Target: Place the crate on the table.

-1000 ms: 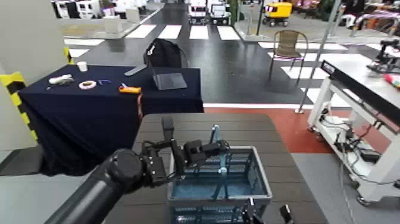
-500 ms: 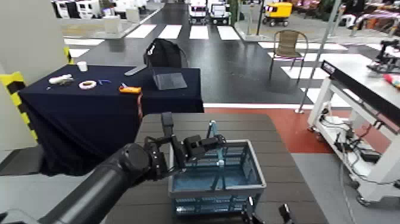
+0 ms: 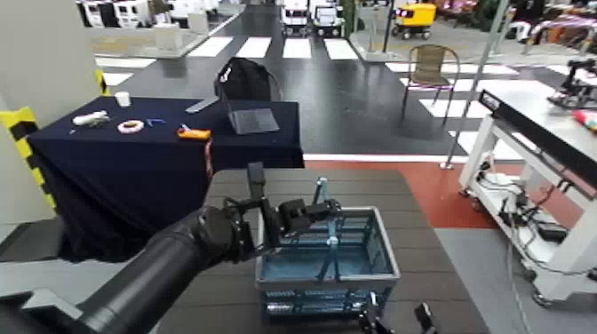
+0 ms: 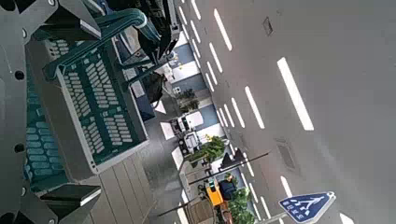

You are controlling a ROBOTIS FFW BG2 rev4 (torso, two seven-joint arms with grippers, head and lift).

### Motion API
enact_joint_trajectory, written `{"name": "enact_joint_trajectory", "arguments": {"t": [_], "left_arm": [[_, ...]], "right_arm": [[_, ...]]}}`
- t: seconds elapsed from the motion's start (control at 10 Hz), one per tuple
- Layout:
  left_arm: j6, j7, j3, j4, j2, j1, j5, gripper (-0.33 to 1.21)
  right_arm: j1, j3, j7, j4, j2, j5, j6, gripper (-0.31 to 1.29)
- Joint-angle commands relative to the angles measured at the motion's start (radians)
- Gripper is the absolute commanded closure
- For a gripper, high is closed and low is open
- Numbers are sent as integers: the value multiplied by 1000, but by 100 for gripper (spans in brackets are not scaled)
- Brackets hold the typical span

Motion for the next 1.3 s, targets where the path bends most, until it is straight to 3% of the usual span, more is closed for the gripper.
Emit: {"name": "enact_joint_trajectory", "arguments": {"t": [0.1,0.9,1.0,1.1,1.3], "left_arm": [[2,-4,-10,9,-2,2,-1,119],[7,-9,-25,20,-5,9,-1,112],[7,-10,-25,20,-5,9,-1,103],[4,-15,-25,20,-5,9,1,80],[-1,-19,-24,20,-5,10,1,56]], "right_arm": [[-1,1,-1,0,2,-1,-1,14],[-1,4,1,2,2,-3,-6,14],[-1,4,1,2,2,-3,-6,14],[-1,4,1,2,0,-3,-6,14],[-1,4,1,0,0,-3,-6,14]]}}
